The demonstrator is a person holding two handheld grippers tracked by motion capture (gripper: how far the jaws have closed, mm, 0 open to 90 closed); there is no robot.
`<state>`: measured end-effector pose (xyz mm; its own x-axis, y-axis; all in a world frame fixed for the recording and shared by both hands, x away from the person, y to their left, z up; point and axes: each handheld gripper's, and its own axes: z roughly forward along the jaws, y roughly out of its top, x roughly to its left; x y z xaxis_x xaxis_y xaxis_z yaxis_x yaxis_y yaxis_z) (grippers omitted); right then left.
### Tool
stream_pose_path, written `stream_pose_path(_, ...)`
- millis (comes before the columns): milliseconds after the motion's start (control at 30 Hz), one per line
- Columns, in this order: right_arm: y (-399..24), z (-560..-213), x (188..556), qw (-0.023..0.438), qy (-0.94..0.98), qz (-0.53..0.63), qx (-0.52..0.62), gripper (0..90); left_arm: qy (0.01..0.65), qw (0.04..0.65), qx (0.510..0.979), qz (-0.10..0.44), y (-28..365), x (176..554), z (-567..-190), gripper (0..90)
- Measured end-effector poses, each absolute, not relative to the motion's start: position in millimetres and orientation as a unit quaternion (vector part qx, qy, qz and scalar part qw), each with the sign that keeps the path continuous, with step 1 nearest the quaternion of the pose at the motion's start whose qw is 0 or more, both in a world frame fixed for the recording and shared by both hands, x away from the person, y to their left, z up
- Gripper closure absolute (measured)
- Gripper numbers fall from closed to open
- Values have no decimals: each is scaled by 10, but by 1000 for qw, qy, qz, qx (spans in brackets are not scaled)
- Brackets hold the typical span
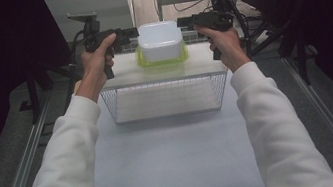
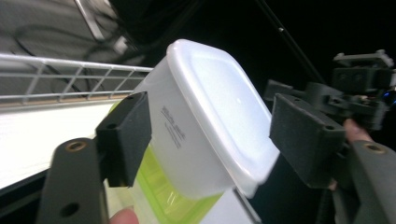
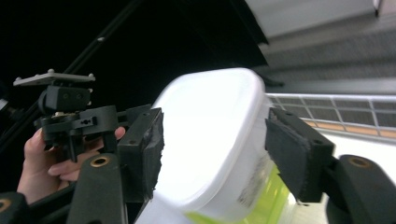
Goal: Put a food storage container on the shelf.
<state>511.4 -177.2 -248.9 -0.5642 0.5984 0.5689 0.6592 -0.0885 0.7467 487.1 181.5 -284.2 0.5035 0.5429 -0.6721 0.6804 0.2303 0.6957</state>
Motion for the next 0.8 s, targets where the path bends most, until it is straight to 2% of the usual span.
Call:
stream_pose_path(233,-1893,-2579,4836,-5,-696,-578,-427,309,467,608,642,-29,1819,4511,-2888,227)
stream_pose_path(800,-2319,-2934,4128,-42,-729,-573,-371,280,421,590,688,25,1964,3715,-3213,223)
